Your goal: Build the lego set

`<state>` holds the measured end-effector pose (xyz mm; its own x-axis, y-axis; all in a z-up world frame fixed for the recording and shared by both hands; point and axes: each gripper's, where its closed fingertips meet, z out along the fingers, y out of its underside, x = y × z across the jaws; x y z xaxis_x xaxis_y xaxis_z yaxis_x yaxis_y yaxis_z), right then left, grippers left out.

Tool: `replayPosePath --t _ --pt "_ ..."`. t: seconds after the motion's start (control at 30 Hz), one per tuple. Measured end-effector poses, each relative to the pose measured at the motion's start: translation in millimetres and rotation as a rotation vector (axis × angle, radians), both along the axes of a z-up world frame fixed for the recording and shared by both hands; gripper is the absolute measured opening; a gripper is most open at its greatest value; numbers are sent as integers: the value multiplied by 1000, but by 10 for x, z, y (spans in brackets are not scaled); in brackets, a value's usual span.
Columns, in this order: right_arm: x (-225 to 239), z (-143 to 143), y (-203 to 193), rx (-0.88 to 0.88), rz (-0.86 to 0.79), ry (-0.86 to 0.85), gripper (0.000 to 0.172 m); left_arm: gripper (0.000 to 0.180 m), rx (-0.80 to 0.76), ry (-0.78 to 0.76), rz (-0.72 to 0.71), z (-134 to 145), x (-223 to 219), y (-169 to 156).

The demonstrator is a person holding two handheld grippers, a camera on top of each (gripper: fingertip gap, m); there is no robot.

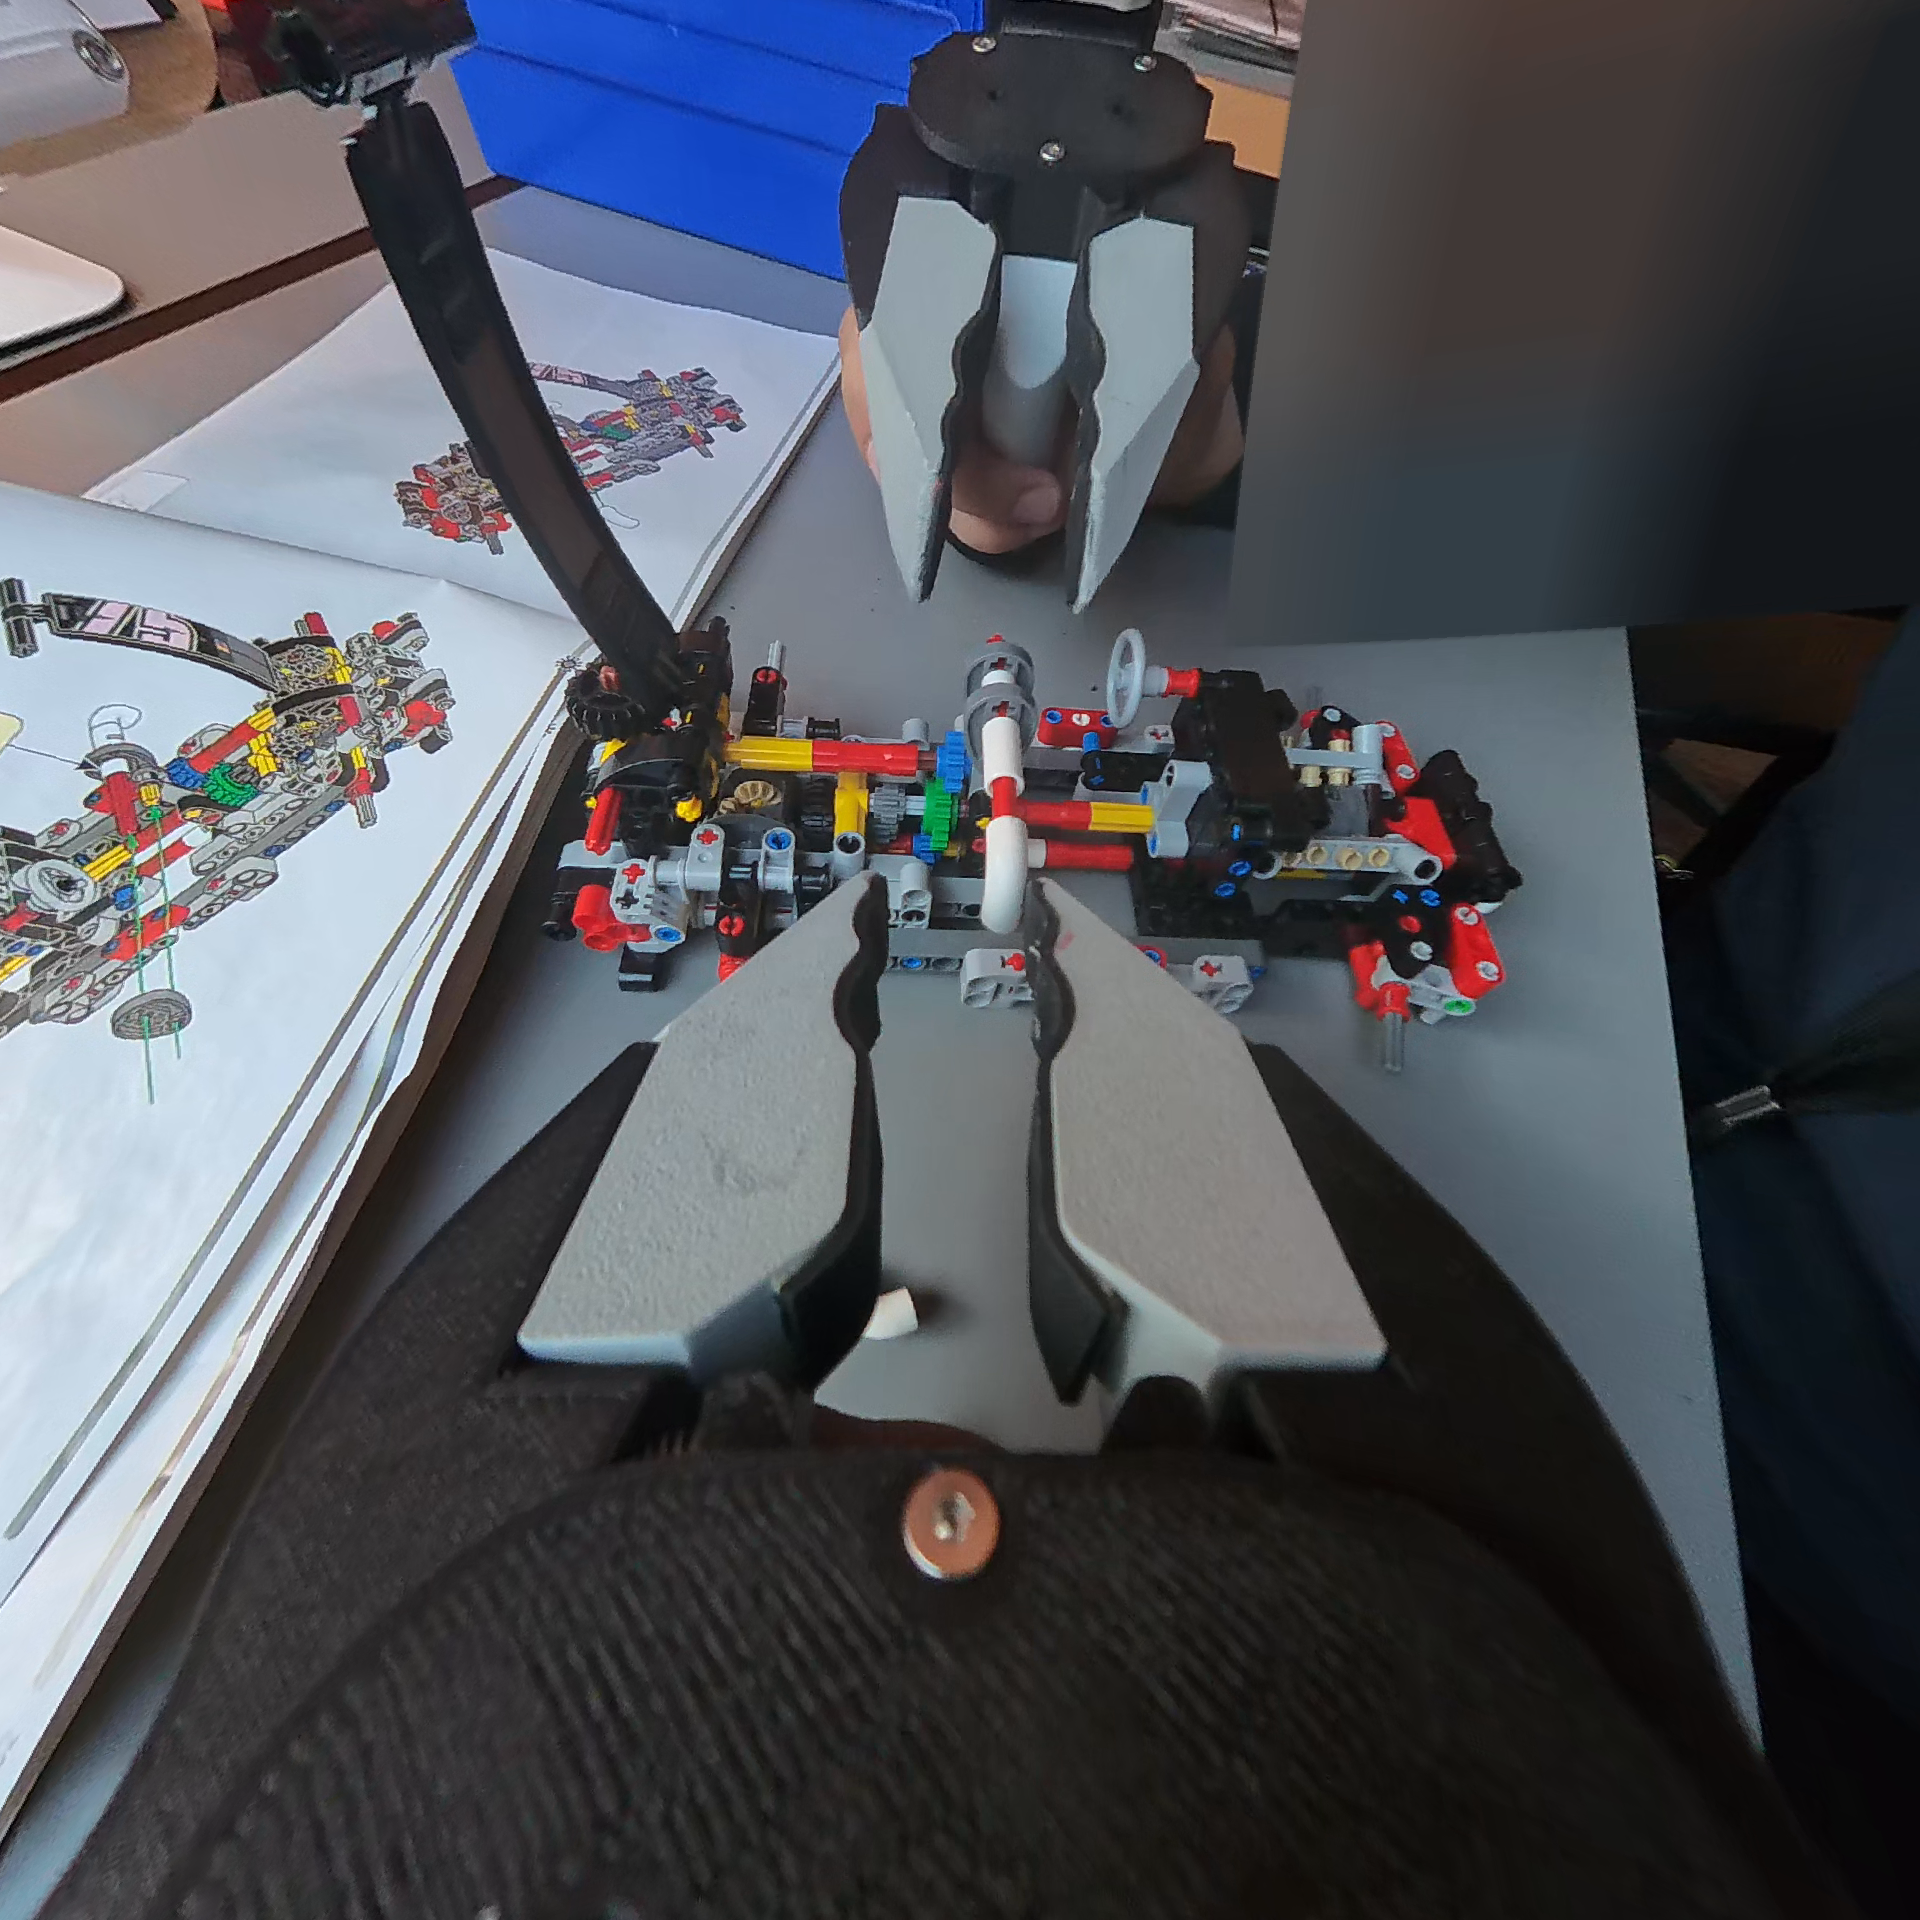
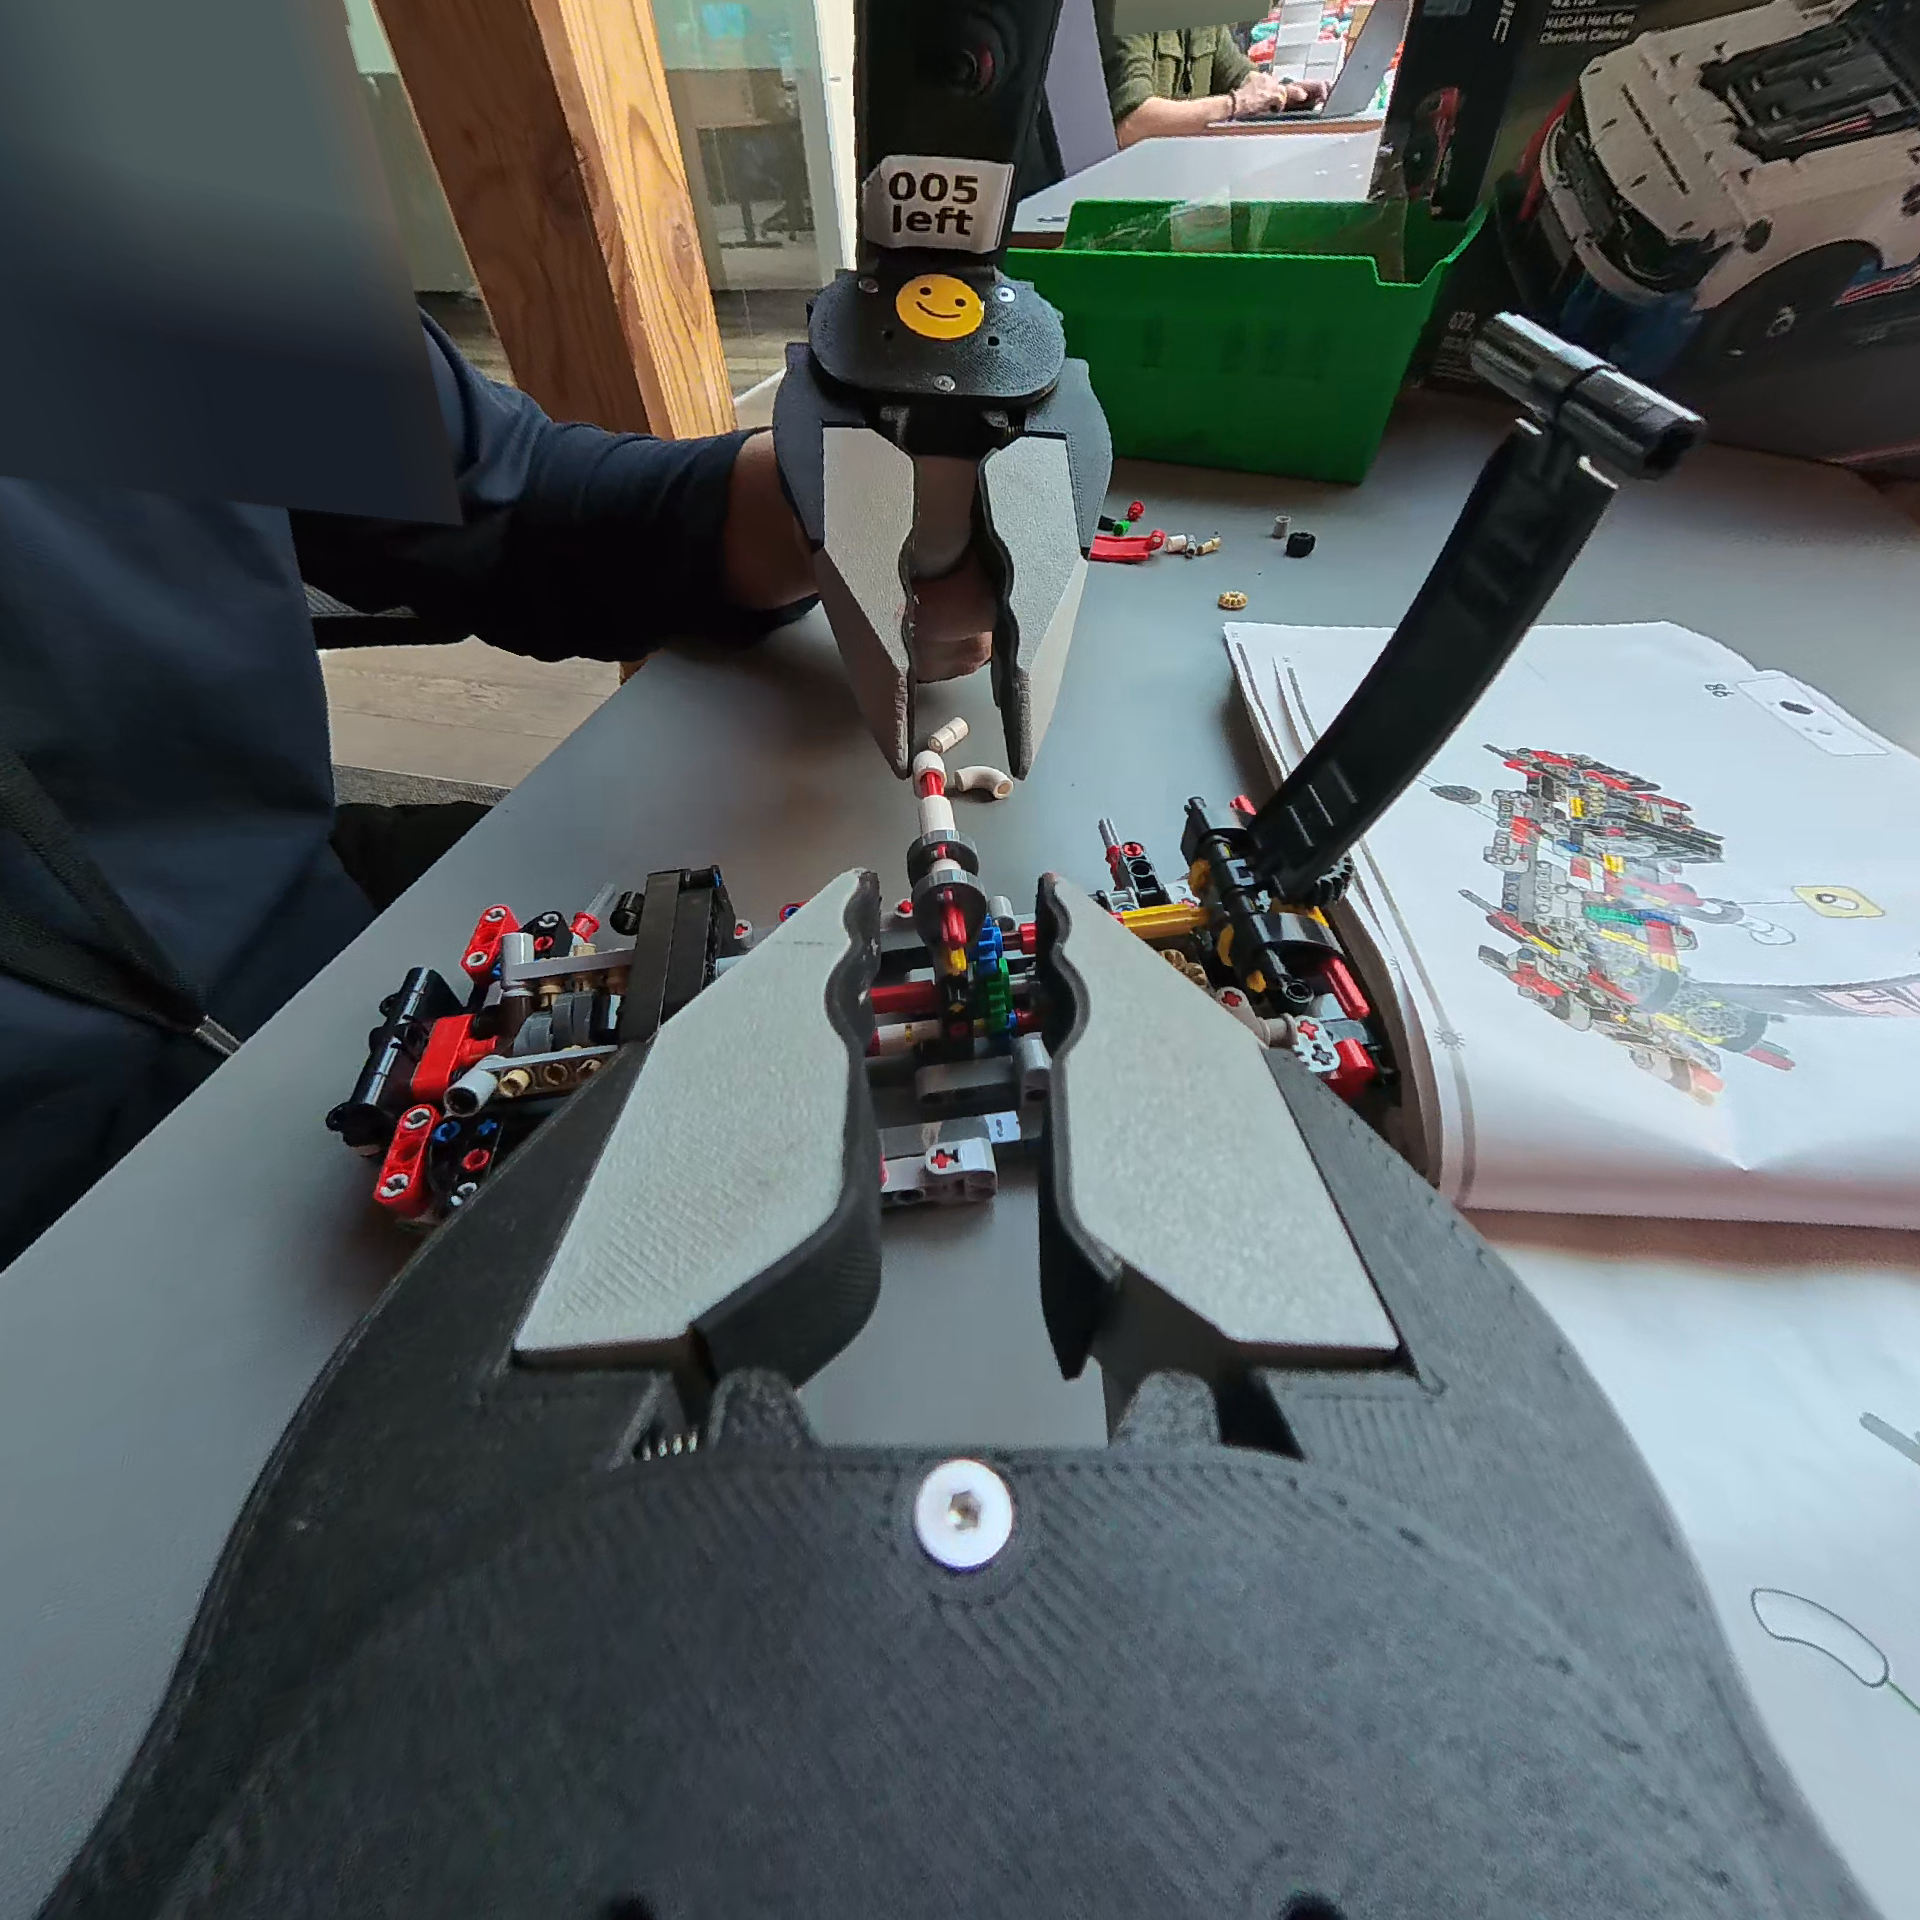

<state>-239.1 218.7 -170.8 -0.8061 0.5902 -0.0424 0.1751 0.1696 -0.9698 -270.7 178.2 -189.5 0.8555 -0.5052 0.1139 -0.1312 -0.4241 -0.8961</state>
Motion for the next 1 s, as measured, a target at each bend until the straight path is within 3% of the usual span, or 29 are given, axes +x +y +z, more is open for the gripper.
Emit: replayPosePath --t 0.3,0.57,1.0 --pt "26 10 -10 -10 18 0 18 18 -1 -3 -16 -2 14 -22" --pt "-22 -177 -78 111 5 -52 14 5 15 -7 -41 25 101 -19" --pt "-27 -202 -77 117 11 -79 11 4 -41 -63 -18 23 130 37"
